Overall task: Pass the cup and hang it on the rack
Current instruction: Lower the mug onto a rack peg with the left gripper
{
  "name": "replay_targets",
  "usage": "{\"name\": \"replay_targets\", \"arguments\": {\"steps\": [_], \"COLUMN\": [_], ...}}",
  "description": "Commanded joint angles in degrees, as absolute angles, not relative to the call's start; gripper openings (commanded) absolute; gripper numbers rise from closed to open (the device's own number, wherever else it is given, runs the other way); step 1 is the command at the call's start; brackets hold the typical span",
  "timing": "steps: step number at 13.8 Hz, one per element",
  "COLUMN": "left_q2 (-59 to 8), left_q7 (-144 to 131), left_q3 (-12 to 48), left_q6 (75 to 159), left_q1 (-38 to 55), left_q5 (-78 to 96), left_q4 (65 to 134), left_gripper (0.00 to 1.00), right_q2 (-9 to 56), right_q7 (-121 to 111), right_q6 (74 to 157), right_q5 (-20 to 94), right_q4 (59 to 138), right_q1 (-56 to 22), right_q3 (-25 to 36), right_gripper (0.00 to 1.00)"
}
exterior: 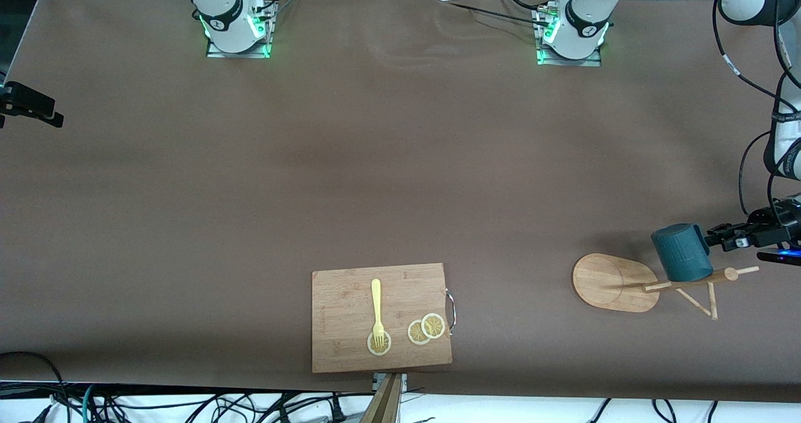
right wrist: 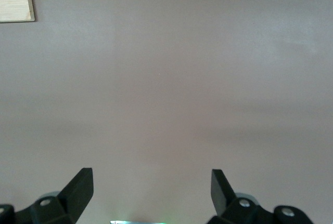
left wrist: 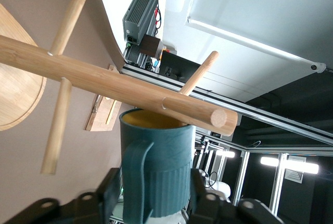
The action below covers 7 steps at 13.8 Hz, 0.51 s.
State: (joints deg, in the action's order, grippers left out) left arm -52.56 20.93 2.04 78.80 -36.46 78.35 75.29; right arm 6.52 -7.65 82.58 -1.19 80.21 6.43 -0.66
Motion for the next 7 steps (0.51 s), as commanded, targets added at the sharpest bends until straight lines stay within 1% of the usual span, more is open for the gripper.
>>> {"name": "replay_targets", "arguments": {"steps": [1,3,5,7], "left_q2": [-53.6,-52.7,-51.4,-47.6], "left_q7": [19.7,19.4,17.9,16.9], "left_q3": [0.0,-0.1,0.1,0.6], "left_q6": [77.7,77.0,76.6,76.6], "left_q1": [-35.9,-35.9,-35.8,-34.5], "left_q5": [76.3,69.4,61.4,50.2], "left_q4": [69.9,65.1,62.1,60.5], "left_gripper": [1.0,1.0,1.0,1.0], "right_q2": [6.2,6.2,6.3,6.2], "right_q7": [-8.0,-8.0,-8.0,-8.0], "right_q6": [82.9,82.9,82.9,82.9], "right_q5": [-0.4,-0.4,-0.4,-0.4], "right_q4": [80.3,80.3,80.3,80.3], "right_q1": [6.5,6.5,6.5,6.5], "right_q3": [-0.4,-0.4,-0.4,-0.4], "right_gripper": [1.0,1.0,1.0,1.0]}}
